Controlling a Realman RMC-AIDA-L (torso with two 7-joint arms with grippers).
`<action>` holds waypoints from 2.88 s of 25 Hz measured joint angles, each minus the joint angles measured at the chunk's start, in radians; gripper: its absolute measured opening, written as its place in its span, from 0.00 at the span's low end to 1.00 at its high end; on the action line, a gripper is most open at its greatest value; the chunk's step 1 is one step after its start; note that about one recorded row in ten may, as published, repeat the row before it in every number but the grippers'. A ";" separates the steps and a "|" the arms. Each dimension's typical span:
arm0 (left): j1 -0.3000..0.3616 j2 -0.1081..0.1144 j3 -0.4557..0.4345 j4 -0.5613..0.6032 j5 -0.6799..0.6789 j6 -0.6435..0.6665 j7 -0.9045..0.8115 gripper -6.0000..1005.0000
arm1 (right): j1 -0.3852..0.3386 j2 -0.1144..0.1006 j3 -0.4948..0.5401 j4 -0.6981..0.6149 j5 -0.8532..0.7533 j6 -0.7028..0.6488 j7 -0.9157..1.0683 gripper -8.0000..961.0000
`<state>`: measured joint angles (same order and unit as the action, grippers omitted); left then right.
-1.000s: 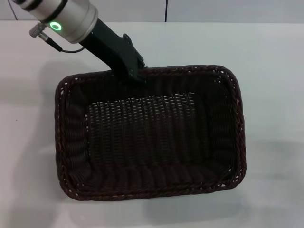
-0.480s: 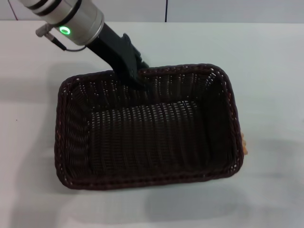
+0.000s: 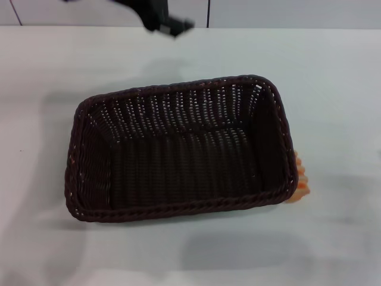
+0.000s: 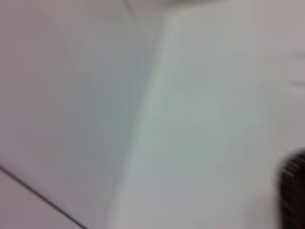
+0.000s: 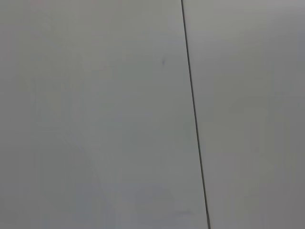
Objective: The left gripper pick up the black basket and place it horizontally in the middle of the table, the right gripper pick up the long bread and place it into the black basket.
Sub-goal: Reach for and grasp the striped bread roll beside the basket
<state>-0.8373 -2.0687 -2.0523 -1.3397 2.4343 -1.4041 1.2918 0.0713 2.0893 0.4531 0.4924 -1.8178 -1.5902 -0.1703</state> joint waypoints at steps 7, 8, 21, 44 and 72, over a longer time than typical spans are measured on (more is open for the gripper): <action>0.392 0.003 0.251 -0.354 -0.252 0.625 -0.025 0.67 | -0.002 0.000 -0.002 -0.003 0.000 0.004 0.000 0.87; 0.465 0.005 0.315 -0.383 -0.276 0.803 -0.009 0.67 | -0.002 -0.001 -0.003 -0.005 0.000 0.005 0.000 0.87; 0.756 0.005 0.825 -0.118 -0.096 2.084 0.032 0.80 | 0.006 -0.001 -0.121 -0.010 0.000 0.045 -0.005 0.87; 0.738 0.009 0.746 0.601 0.157 2.576 -1.174 0.79 | 0.127 0.002 -0.268 0.027 -0.005 0.320 -0.001 0.87; 0.686 0.010 0.745 0.653 0.227 2.564 -1.179 0.79 | 0.189 0.000 -0.136 0.047 -0.002 0.630 0.002 0.79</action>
<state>-0.1510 -2.0585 -1.3072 -0.6872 2.6610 1.1596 0.1130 0.2602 2.0893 0.3172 0.5397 -1.8198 -0.9605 -0.1684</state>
